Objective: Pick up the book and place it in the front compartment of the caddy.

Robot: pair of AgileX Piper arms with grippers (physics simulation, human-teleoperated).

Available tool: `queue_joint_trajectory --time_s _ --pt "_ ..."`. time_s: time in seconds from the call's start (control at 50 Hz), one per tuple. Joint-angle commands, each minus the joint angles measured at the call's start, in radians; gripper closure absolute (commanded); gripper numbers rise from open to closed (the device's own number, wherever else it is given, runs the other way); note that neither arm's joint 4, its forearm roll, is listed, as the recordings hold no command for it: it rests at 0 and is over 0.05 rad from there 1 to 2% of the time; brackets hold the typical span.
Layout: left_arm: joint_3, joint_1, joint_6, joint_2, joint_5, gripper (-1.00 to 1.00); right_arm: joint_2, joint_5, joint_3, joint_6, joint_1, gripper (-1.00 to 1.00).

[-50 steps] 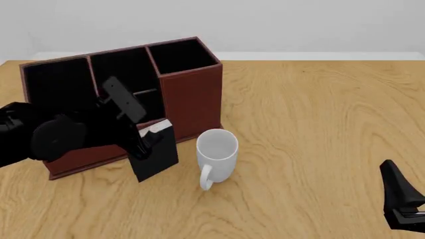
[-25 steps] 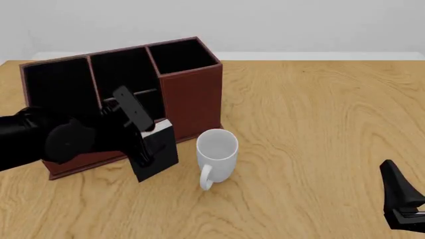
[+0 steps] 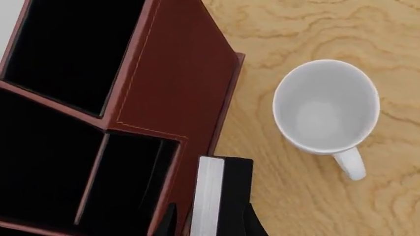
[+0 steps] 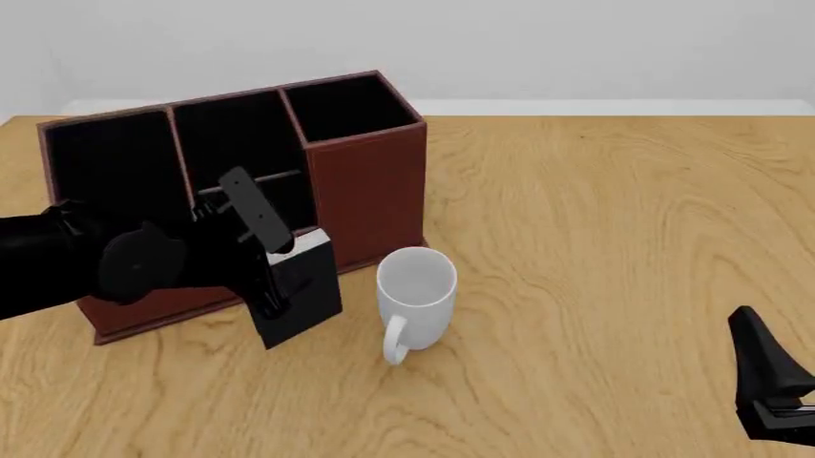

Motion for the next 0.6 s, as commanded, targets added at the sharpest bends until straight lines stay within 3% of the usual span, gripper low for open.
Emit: queue_joint_trajectory --time_s 0.02,0.4,0.42,0.46,0.6 --pt "-0.008 0.012 0.021 0.016 0.006 -1.00 0.000 0.000 0.000 0.000 0.000 -1.00" --pt "-0.005 0.016 0.055 0.025 -0.005 -1.00 0.000 0.000 0.000 0.000 0.000 -1.00" --pt "0.007 0.027 0.081 0.016 -0.029 1.00 0.000 0.000 0.000 0.000 0.000 -1.00" --pt "0.023 -0.029 0.051 -0.030 0.018 1.00 0.000 0.000 0.000 0.000 0.000 -1.00" --pt "-0.026 -0.002 0.094 -0.044 0.056 1.00 0.000 0.000 0.000 0.000 0.000 -1.00"
